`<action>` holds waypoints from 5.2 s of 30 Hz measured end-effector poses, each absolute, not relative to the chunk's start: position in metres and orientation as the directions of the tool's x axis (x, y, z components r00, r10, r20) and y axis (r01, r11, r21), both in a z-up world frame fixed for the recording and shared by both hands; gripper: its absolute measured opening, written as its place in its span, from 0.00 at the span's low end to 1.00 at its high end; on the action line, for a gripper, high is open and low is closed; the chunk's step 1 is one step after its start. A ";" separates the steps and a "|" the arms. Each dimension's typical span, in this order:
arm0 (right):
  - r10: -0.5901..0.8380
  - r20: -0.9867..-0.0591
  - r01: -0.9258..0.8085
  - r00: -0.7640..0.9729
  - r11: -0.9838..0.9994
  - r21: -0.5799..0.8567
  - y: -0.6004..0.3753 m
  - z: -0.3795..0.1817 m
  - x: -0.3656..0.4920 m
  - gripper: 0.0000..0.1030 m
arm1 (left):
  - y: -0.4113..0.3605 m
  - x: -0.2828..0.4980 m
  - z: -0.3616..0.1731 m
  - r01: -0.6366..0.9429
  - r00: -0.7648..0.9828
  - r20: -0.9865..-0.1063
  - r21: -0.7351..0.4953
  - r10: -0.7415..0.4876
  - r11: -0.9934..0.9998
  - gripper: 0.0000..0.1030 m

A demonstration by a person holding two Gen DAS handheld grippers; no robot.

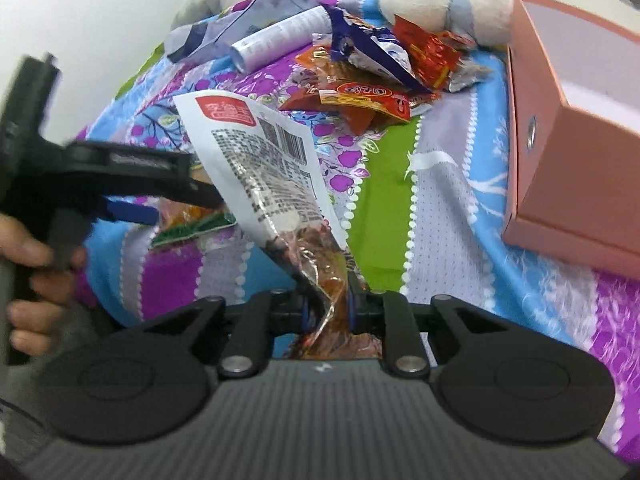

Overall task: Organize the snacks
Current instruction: 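Carry the shrimp bag with the right tool while the left tool carries the green bag over the pink box, then open both tools to drop the two bags into the pink box, then withdraw both tools from the box back toward the snack pile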

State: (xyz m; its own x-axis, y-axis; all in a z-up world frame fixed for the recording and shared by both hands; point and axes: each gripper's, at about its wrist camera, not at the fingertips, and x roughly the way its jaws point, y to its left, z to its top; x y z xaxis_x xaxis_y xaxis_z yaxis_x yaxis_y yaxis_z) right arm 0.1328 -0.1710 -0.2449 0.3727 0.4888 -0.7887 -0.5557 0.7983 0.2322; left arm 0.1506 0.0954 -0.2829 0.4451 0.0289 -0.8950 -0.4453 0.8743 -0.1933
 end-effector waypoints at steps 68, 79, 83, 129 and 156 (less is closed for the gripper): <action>0.352 -0.555 -0.215 0.754 0.930 0.297 -0.293 -0.106 0.146 0.19 | -0.073 0.195 -0.061 0.097 0.725 -0.629 -0.310 -0.280 0.946 0.66; 0.305 -0.575 -0.148 0.759 0.941 0.304 -0.324 -0.114 0.179 0.19 | -0.112 0.249 -0.075 0.153 0.681 -0.655 -0.310 -0.328 0.938 0.66; 0.288 -0.586 -0.127 0.758 0.945 0.301 -0.334 -0.121 0.199 0.19 | -0.129 0.275 -0.085 0.174 0.660 -0.668 -0.310 -0.344 0.935 0.66; 0.300 -0.579 -0.150 0.758 0.944 0.293 -0.325 -0.121 0.213 0.56 | -0.108 0.264 -0.067 0.191 0.703 -0.627 -0.288 -0.336 0.938 0.82; 0.372 -0.496 -0.259 0.785 0.924 0.282 -0.278 -0.087 0.117 0.56 | -0.038 0.127 -0.038 0.105 0.793 -0.559 -0.267 -0.243 0.958 0.82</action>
State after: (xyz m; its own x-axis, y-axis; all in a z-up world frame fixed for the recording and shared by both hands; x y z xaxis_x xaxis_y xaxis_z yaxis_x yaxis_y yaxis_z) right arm 0.1171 -0.2778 -0.0866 0.7848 0.3716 -0.4960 -0.2592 0.9238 0.2819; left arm 0.1268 -0.0384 -0.0379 0.7927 -0.2428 -0.5591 0.1052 0.9580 -0.2668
